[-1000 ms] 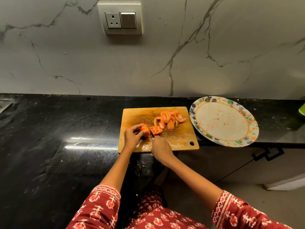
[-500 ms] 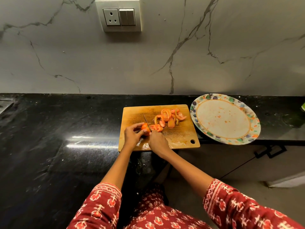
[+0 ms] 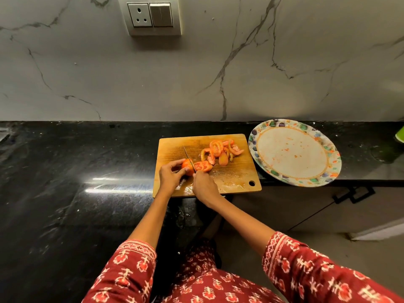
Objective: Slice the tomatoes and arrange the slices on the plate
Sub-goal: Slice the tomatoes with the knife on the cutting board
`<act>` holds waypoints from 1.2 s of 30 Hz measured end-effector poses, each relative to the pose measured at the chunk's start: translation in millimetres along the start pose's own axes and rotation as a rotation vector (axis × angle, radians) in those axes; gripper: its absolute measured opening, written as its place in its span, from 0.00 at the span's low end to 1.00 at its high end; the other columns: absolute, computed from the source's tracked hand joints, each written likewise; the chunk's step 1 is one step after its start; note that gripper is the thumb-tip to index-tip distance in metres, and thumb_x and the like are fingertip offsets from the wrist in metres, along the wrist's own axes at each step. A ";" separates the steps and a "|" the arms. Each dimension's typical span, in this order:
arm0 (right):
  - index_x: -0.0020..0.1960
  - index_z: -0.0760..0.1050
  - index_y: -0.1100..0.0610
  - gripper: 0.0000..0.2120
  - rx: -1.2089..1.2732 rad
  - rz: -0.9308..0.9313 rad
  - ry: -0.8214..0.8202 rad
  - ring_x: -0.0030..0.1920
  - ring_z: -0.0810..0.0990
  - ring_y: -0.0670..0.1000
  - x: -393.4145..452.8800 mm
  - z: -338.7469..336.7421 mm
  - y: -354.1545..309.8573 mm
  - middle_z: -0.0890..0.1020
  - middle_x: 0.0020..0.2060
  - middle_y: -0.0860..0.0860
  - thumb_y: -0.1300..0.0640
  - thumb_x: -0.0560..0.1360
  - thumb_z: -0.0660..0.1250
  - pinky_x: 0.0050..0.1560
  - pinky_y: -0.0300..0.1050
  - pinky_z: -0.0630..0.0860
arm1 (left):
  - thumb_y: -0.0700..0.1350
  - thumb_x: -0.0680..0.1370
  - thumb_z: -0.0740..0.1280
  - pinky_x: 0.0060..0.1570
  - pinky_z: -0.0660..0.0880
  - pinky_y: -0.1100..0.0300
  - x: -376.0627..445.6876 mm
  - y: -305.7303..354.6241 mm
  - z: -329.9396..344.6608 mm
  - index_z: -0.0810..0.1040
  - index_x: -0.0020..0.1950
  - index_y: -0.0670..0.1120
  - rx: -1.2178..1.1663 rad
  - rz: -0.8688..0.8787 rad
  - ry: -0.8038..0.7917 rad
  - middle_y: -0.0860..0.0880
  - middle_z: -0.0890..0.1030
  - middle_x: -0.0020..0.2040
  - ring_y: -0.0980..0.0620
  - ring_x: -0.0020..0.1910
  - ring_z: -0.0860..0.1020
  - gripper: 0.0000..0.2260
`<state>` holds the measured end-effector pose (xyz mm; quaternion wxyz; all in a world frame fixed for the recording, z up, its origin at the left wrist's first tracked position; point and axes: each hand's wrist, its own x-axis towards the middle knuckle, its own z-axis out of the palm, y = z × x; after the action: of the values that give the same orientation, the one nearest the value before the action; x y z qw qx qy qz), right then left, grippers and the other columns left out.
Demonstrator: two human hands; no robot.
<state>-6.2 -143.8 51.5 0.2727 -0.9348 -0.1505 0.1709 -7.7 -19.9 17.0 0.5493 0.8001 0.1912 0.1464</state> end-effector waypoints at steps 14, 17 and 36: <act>0.58 0.69 0.65 0.11 -0.048 -0.002 -0.003 0.53 0.77 0.61 9.7 6.8 4.8 0.78 0.54 0.61 0.61 0.82 0.51 0.41 0.48 0.66 | 0.36 0.68 0.74 0.51 0.75 0.60 3.1 1.9 0.4 0.79 0.56 0.38 0.018 -0.019 -0.014 0.41 0.81 0.54 0.48 0.52 0.79 0.17; 0.58 0.69 0.65 0.11 -0.004 0.012 -0.010 0.54 0.76 0.61 5.4 9.7 11.0 0.76 0.55 0.61 0.61 0.81 0.53 0.42 0.48 0.66 | 0.36 0.68 0.74 0.50 0.75 0.62 4.1 1.7 0.3 0.80 0.55 0.37 0.036 -0.013 -0.022 0.41 0.81 0.53 0.48 0.52 0.79 0.16; 0.56 0.69 0.63 0.09 -0.196 0.007 -0.057 0.51 0.79 0.60 -39.4 5.5 41.7 0.78 0.51 0.58 0.63 0.80 0.53 0.41 0.49 0.68 | 0.38 0.71 0.72 0.52 0.74 0.62 1.5 -2.9 -0.2 0.79 0.57 0.39 0.019 -0.035 -0.012 0.42 0.81 0.54 0.49 0.53 0.79 0.15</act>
<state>-35.9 -189.6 33.1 0.1750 -0.9522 -0.1708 0.1831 -6.9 -18.0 14.5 0.5453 0.8027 0.2035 0.1300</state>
